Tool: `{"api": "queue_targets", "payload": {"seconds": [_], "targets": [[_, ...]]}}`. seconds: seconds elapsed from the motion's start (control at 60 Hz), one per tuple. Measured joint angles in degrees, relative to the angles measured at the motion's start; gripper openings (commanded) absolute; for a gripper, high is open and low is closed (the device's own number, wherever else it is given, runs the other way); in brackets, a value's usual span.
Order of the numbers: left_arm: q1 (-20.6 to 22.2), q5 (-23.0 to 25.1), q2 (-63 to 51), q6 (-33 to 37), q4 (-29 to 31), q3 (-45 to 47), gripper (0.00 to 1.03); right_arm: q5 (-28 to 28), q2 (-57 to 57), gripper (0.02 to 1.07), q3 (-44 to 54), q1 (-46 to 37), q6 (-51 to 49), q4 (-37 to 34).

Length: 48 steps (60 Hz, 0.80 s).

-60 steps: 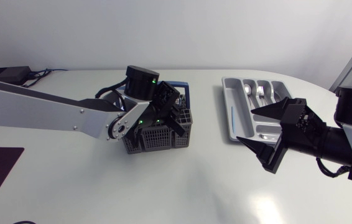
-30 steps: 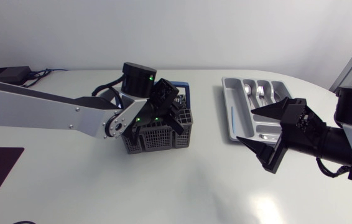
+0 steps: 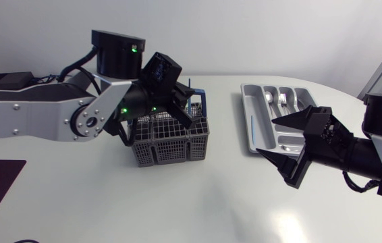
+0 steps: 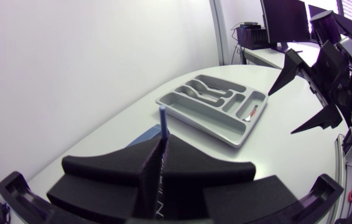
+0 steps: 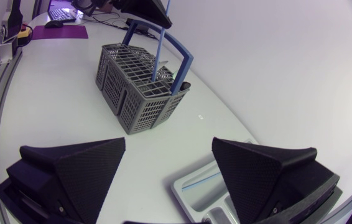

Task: Unload the cutlery basket into the drawer organizer.

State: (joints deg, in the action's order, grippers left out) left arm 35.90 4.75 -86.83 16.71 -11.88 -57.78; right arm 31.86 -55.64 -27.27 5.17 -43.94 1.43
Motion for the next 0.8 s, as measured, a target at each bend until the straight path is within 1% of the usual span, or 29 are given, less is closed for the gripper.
{"api": "queue_targets", "payload": {"seconds": [0.167, 0.317, 0.383, 0.433, 0.517, 0.55, 0.633, 0.75, 0.8], "targets": [[1.6, 0.0, 3.8, 0.0, 1.8, 0.9, 0.07, -0.1, 0.5, 1.02, 0.0, 0.8, 0.0, -0.4], [3.0, 0.0, 6.2, 0.0, 4.2, 1.3, 0.07, 0.1, 3.0, 1.02, 0.0, 1.9, 0.6, -2.1], [3.5, 0.0, 7.5, 0.0, 5.8, 1.3, 0.07, 1.8, 4.1, 1.02, -0.1, 2.4, 1.7, -4.0], [4.0, 0.2, 8.5, 0.0, 7.1, 1.3, 0.07, 4.1, 4.6, 1.02, -0.5, 2.6, 2.5, -6.5], [4.7, 3.4, 10.1, -0.2, 10.2, 1.2, 0.07, 7.9, 4.6, 1.01, -2.0, 2.7, 4.4, -9.9], [4.8, 4.4, 10.3, -0.3, 11.1, 1.1, 0.07, 8.8, 4.6, 1.0, -2.6, 2.7, 5.1, -10.3], [5.0, 7.6, 10.3, -0.7, 13.4, 0.7, 0.07, 9.4, 4.6, 0.97, -4.2, 3.7, 6.8, -10.4], [5.4, 11.4, 10.2, -1.6, 15.1, 0.5, 0.07, 10.0, 3.5, 0.96, -6.1, 6.6, 9.3, -10.4], [5.6, 13.9, 9.8, -2.1, 15.6, 0.1, 0.07, 10.0, 2.5, 0.96, -6.6, 7.8, 10.4, -10.4]]}}
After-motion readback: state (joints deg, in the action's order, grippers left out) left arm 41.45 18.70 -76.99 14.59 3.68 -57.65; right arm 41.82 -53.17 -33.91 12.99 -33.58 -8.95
